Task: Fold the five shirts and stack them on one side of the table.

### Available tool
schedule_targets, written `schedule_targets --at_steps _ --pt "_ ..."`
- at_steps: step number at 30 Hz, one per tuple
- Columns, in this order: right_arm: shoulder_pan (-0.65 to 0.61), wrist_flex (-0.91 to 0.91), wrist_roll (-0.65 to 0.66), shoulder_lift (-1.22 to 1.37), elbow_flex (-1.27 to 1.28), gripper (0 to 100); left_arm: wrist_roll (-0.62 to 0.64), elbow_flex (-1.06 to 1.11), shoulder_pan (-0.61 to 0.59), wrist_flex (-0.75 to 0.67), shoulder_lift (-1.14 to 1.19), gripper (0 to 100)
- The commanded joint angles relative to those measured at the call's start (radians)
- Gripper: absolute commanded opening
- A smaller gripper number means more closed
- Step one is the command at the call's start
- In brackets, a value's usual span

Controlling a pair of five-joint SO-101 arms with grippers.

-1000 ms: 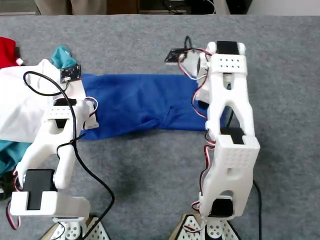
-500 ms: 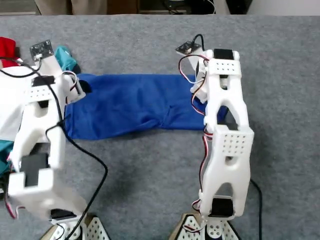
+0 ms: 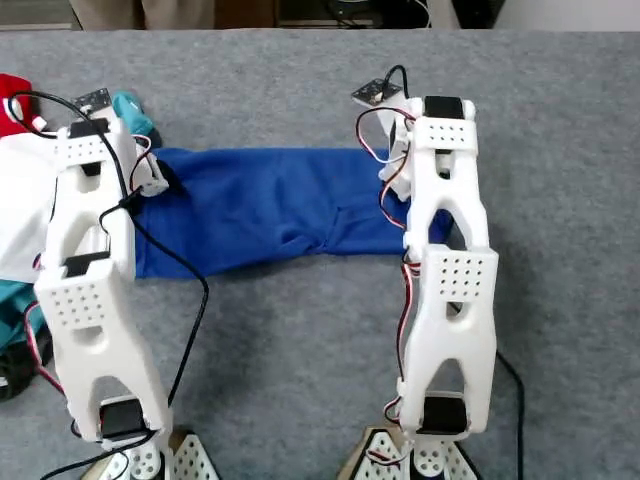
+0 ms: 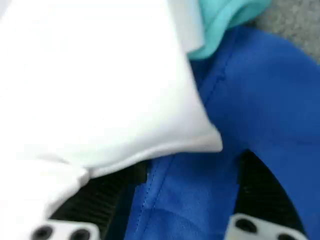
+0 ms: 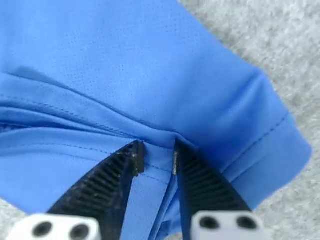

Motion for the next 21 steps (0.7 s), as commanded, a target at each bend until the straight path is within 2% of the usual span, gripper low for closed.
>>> schedule_targets --at_steps 1,10,18,21 --pt "0.013 0.005 -0.011 -0.002 -0.041 12.5 0.006 -0.137 -0.008 0.052 0.051 30" --pt "0.061 -0.002 -0.011 -0.007 -0.051 12.5 0.005 -0.331 0.0 0.18 0.193 30" --pt "0.065 0.002 -0.011 -0.002 -0.064 12.5 0.005 -0.4 0.002 0.219 0.242 30" --pt "0.065 -0.002 -0.011 -0.002 -0.064 12.5 0.005 -0.404 0.003 0.219 0.242 23"
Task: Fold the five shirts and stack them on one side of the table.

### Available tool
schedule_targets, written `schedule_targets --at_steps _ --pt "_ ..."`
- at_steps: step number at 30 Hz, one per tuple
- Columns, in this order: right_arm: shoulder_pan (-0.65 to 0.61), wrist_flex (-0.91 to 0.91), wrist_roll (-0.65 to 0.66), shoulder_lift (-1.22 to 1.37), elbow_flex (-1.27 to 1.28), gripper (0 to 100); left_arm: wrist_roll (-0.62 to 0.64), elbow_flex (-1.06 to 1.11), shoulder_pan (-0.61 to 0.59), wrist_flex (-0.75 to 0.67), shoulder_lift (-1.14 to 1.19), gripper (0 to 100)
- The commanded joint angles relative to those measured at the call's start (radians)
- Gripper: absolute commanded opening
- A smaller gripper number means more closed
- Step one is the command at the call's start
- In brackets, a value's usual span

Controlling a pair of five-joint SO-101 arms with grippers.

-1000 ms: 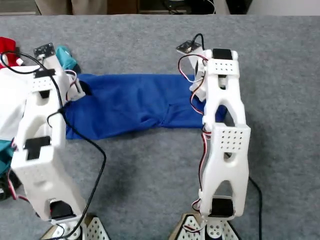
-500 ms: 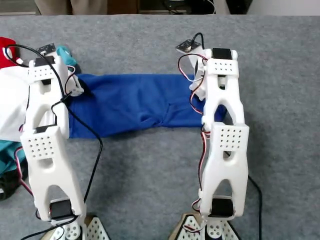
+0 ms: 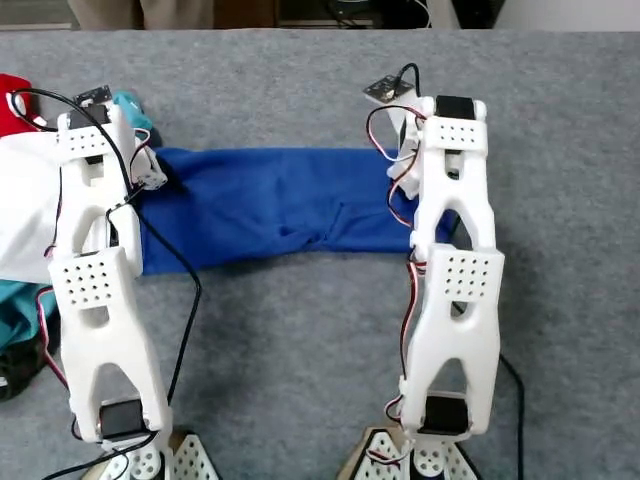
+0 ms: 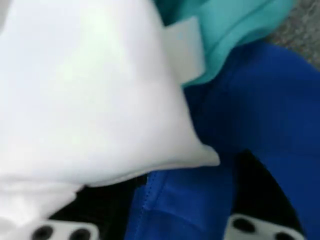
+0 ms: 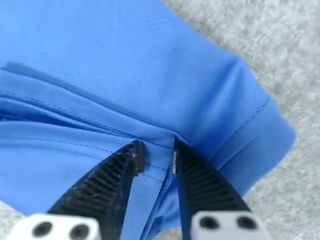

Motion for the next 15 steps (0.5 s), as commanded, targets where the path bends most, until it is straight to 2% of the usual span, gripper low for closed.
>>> schedule_targets --at_steps 1,7,15 --pt "0.031 -0.002 -0.008 -0.007 -0.042 12.5 0.005 -0.028 0.003 0.003 0.004 20" --pt "0.039 -0.002 -0.008 -0.007 -0.042 12.5 0.011 -0.02 0.017 0.003 0.008 1" --pt "0.041 -0.003 -0.008 -0.005 -0.047 12.5 0.008 -0.02 0.061 0.017 0.025 2"
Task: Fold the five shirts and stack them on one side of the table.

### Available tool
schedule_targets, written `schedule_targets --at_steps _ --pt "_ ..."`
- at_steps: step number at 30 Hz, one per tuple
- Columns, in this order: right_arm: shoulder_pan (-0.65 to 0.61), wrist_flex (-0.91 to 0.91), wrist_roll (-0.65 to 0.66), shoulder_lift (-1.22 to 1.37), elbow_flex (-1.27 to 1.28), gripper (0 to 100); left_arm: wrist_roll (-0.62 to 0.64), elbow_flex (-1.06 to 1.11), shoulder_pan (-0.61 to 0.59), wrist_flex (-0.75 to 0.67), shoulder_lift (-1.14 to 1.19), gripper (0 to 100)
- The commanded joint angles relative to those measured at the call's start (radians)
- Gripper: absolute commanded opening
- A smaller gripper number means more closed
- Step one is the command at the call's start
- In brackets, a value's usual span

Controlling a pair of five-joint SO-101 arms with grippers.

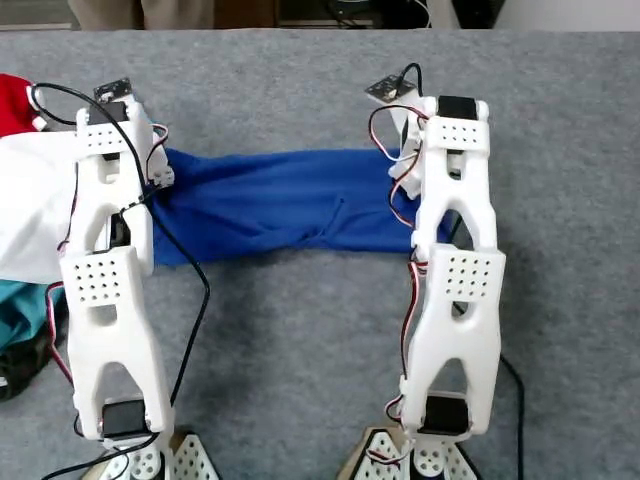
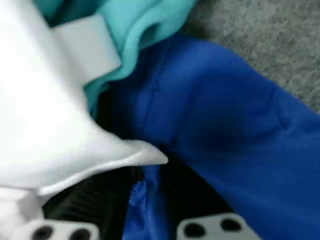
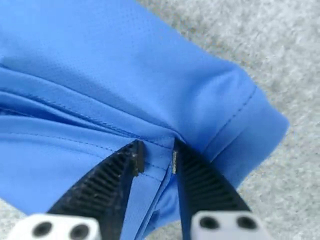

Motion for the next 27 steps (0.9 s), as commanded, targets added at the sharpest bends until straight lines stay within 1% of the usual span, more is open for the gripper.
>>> schedule_targets --at_steps 1,3,6,11,18,21,27 --pt "0.035 -0.003 -0.008 -0.005 -0.047 12.5 0.006 0.005 0.018 0.015 0.004 2" --pt "0.035 -0.003 -0.008 -0.005 -0.047 12.5 0.005 -0.026 0.035 0.044 0.004 2" --pt "0.036 -0.003 -0.008 -0.005 -0.047 12.5 0.005 -0.124 0.071 0.129 0.004 2" --pt "0.062 -0.021 -0.008 -0.005 -0.047 12.5 0.005 -0.302 0.135 0.221 0.004 2" --pt "0.131 -0.075 -0.101 -0.012 -0.048 12.4 0.005 -0.377 0.213 0.229 0.004 2" --pt "0.148 -0.089 -0.132 -0.013 -0.05 12.4 0.005 -0.407 0.219 0.229 0.004 2" --pt "0.183 -0.098 -0.176 -0.007 -0.077 12.4 0.009 -0.532 0.221 0.229 0.004 2"
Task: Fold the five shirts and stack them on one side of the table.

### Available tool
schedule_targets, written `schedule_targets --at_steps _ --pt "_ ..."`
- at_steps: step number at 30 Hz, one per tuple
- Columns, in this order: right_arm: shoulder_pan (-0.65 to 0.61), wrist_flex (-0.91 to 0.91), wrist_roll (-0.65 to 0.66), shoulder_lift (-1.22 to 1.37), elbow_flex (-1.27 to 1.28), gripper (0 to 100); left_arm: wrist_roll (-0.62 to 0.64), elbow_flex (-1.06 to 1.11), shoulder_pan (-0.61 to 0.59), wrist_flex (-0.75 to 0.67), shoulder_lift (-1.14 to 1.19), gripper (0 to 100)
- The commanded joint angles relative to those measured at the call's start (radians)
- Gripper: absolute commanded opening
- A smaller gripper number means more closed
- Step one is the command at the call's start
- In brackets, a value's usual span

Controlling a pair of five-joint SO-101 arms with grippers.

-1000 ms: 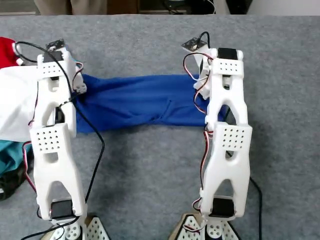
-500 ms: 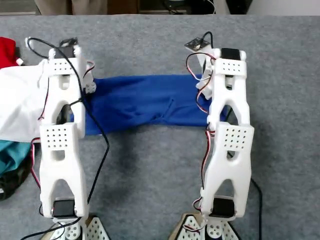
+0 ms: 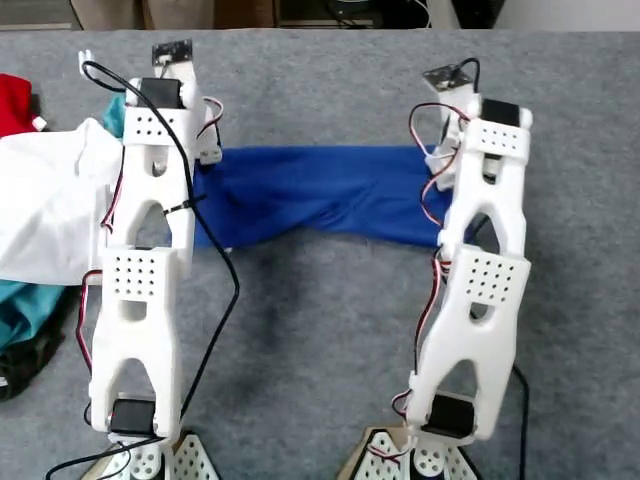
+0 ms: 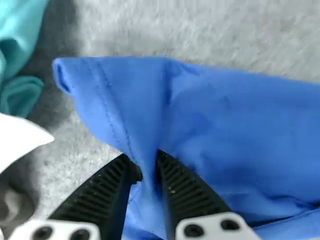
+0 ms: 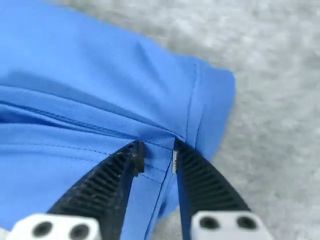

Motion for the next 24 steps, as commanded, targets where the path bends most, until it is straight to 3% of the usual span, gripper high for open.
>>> schedule_targets --at_steps 1,11,24 --pt "0.042 -0.031 -0.021 -0.008 -0.044 12.4 0.011 -0.117 0.015 0.011 -0.016 2" --pt "0.042 -0.034 -0.012 -0.008 -0.047 12.4 0.008 -0.212 0.129 0.011 -0.007 2" --pt "-0.002 0.049 0.018 -0.015 -0.102 12.8 -0.04 -0.216 0.051 0.009 -0.005 5"
